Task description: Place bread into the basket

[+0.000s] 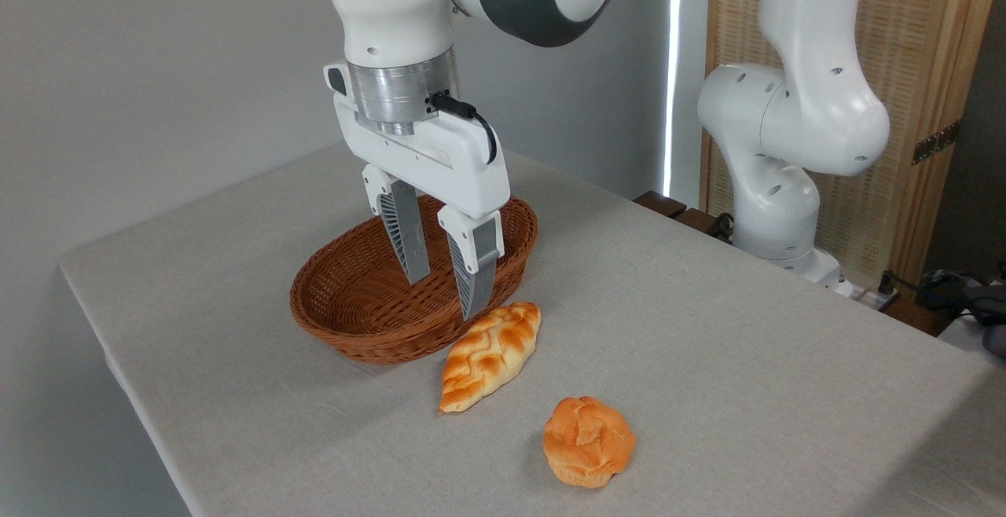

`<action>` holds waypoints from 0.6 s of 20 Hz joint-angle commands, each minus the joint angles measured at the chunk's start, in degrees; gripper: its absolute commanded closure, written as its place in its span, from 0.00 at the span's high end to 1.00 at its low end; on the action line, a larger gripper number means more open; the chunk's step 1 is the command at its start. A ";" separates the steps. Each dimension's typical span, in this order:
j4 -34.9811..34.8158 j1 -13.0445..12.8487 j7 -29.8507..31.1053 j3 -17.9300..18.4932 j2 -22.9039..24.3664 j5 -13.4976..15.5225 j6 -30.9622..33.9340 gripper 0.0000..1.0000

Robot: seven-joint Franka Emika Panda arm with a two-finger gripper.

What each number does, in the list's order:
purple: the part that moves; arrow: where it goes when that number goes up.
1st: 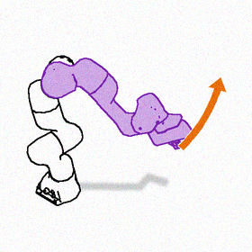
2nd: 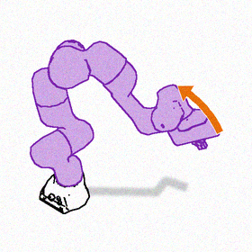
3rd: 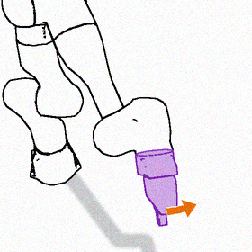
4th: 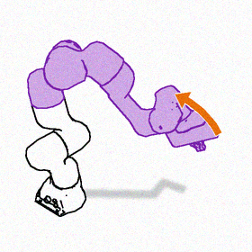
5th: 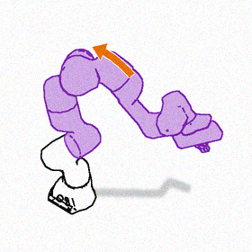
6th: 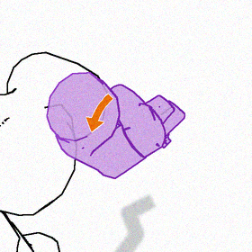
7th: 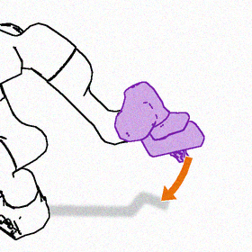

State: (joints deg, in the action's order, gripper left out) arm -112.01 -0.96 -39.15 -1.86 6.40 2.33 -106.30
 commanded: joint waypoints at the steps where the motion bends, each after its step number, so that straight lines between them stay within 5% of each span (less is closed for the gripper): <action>1: 0.56 -0.10 -0.58 0.45 0.37 0.48 2.23 1.00; 12: 0.56 -0.09 -0.49 0.45 0.46 0.48 2.33 1.00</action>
State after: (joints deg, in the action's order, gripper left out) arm -112.01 -0.97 -39.15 -1.86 6.40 2.33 -105.70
